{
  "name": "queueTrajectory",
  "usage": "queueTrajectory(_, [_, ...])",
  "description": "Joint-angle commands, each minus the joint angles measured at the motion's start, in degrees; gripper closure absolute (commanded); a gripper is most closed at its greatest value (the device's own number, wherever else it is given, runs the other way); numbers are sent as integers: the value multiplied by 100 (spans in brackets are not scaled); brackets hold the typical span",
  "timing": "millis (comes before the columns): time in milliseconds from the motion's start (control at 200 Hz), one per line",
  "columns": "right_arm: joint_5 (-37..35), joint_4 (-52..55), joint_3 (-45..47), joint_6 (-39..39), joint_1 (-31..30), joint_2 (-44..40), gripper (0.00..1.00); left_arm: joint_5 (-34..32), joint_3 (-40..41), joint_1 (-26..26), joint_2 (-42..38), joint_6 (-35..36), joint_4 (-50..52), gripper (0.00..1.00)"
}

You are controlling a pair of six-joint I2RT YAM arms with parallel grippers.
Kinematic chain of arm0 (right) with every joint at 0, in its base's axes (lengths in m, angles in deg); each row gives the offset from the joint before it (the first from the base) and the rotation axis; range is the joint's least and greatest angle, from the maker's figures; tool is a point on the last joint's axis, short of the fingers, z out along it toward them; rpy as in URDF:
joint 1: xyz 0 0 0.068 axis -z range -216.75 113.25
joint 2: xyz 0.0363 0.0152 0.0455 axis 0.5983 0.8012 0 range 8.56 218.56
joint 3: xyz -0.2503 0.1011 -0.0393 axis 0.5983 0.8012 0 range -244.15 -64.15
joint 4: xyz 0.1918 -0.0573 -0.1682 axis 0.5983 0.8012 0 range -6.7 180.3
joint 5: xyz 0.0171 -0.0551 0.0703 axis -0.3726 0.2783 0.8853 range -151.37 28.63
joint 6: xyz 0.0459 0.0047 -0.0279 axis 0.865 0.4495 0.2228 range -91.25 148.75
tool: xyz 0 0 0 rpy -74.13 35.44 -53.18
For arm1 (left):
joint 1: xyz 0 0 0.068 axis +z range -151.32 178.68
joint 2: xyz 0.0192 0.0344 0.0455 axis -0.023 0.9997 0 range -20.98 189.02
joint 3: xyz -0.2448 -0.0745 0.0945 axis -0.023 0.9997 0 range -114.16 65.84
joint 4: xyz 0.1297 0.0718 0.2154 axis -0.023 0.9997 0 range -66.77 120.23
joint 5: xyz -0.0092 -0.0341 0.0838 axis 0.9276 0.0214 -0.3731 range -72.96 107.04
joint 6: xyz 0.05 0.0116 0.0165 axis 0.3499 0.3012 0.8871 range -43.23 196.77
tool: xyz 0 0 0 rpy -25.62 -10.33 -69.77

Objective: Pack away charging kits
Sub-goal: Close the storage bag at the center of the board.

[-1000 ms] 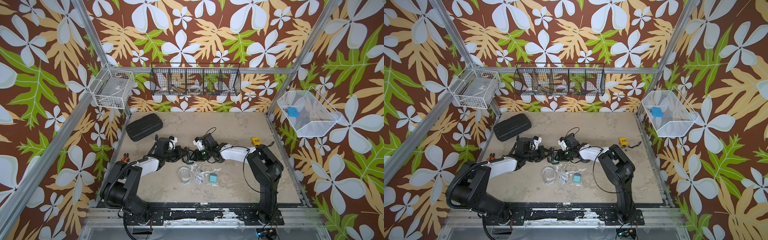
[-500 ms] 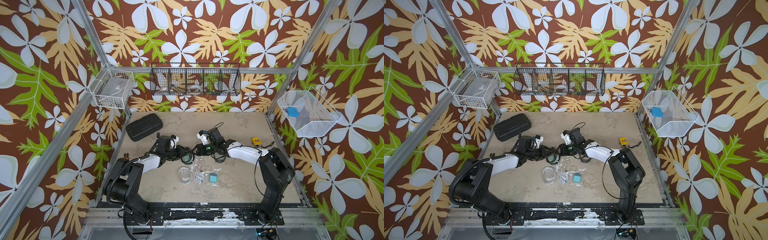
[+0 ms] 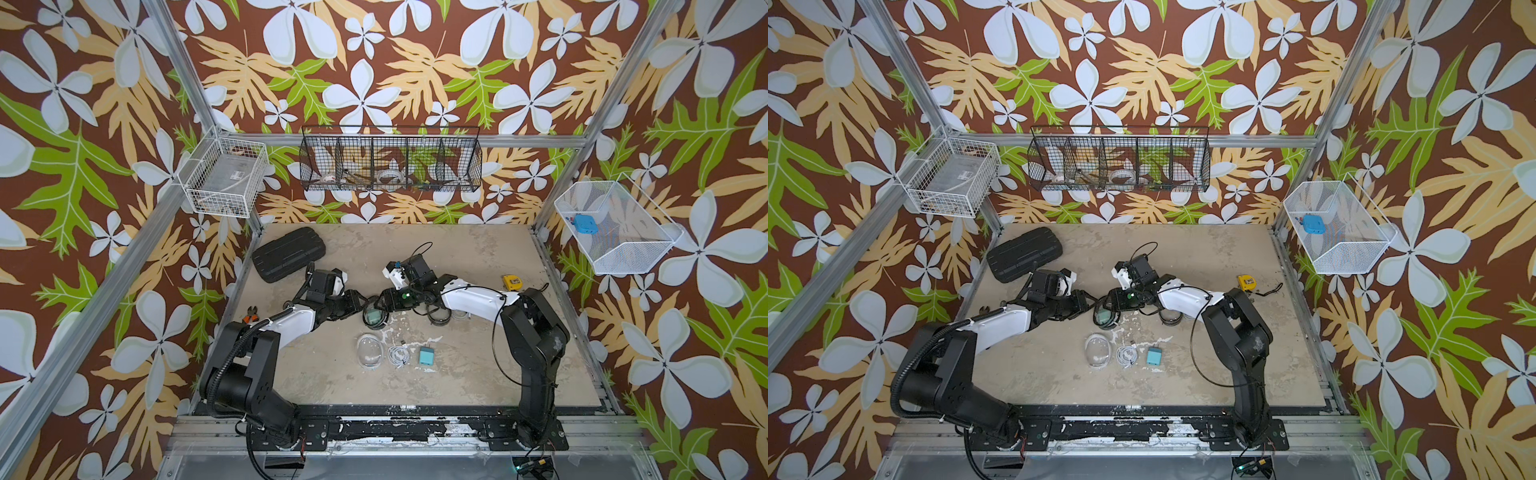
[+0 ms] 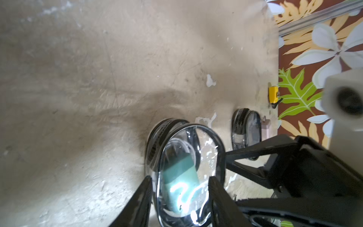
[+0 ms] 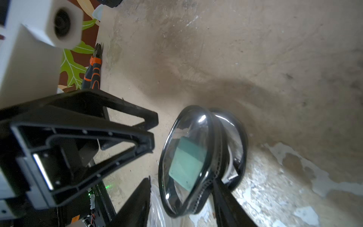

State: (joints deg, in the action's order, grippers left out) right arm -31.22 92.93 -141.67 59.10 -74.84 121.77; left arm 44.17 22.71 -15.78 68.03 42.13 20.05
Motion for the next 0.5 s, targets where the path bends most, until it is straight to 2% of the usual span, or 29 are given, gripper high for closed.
queueTrajectory(0, [2,230,-116,-122,2,152,52,-83,98,4,20,8,-11,51])
queueTrajectory(185, [-38,182,64,-132,1,255,64,-55,279,0,111,-125,-239,50])
queueTrajectory(255, [-43,118,141,-125,-5,241,76,-27,301,3,159,-155,-280,50])
queueTrajectory(315, [-32,123,158,-136,-4,237,81,-6,339,4,161,-189,-353,50])
queueTrajectory(380, [-47,155,180,-176,-5,228,90,27,381,0,145,-225,-420,49])
queueTrajectory(495, [-248,253,253,-290,-1,166,97,121,487,4,134,-313,-607,46])
